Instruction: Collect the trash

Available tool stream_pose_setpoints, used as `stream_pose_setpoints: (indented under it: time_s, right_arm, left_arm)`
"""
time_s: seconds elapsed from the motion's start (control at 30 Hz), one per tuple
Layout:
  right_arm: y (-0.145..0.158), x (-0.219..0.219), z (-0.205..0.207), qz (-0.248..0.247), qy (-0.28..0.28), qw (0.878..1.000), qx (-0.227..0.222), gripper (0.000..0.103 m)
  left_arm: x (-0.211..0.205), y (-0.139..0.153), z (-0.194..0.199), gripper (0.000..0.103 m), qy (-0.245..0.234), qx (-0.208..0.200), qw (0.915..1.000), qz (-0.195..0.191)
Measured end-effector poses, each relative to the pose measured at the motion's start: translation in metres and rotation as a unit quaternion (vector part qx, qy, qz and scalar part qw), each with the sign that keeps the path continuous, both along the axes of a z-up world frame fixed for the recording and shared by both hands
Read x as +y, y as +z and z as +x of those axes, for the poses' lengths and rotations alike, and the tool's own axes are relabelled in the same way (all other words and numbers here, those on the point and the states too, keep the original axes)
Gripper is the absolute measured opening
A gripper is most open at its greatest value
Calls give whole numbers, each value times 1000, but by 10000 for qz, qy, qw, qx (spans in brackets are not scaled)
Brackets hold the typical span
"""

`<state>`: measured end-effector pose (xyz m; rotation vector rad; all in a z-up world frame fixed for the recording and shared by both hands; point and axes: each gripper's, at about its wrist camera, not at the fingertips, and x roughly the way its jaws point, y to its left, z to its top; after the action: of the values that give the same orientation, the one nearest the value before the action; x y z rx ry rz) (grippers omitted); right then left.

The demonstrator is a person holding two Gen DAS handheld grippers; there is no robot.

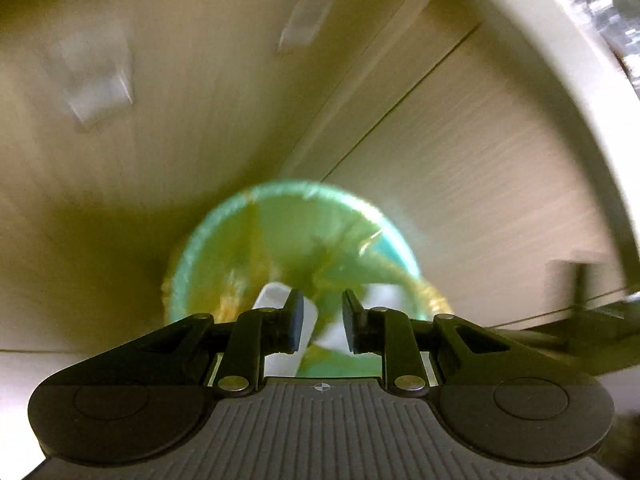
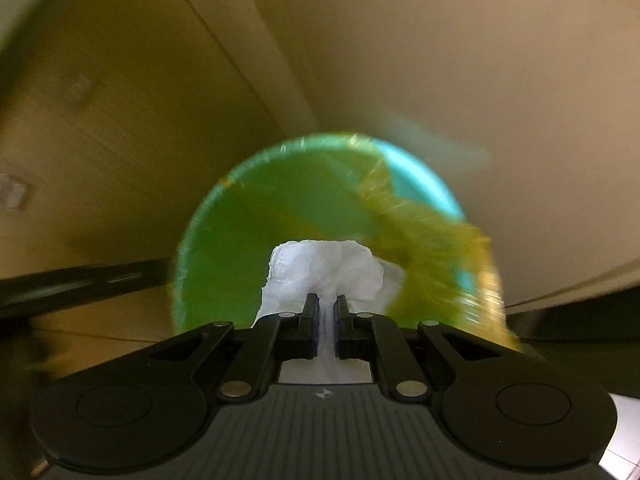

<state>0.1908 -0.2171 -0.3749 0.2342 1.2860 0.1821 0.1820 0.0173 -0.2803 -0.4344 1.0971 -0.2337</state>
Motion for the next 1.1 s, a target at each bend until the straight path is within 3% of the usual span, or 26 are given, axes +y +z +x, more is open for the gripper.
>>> stream_pose_setpoints:
  time_s: [0.07,0.13,0.2,0.27,0.33,0.4,0.53,0.8,1.1]
  right_arm:
    - [-31,12,19,15,46,9996,296,11]
    - [-56,17,34,-4,24,9979,640,26]
    - [-68,18,42,-95,-86,9962,863,34]
    - [-68,16,47,-104,-174,9953,943,37]
    - [-62,9,50,-31,-283,9951,951,49]
    - [-49,2,47,-18,-435,9948,916,51]
    - [1,-9,34,51,-621,9951,762,51]
    - [142,13,-5,-49,-343,9990,-289,53]
    - [258,31,-19,-5,-412,9887,-1443,54]
  left_arm:
    - [7,21,-8,24,-32,-130,9999,-21]
    - [13,31,-11,24,-28,-159,9998,-130]
    - [18,34,-10,24,-28,-123,9995,-286]
    - [25,36,-10,24,27,-101,9992,-393]
    - [26,36,-6,24,70,-29,9990,-431]
    - [28,46,-2,24,39,-79,9989,-452]
    - [28,81,8,24,-100,-247,9981,-561]
    - [9,141,38,24,-497,-650,9942,-700]
    - [50,216,52,24,-152,-1444,9874,-627]
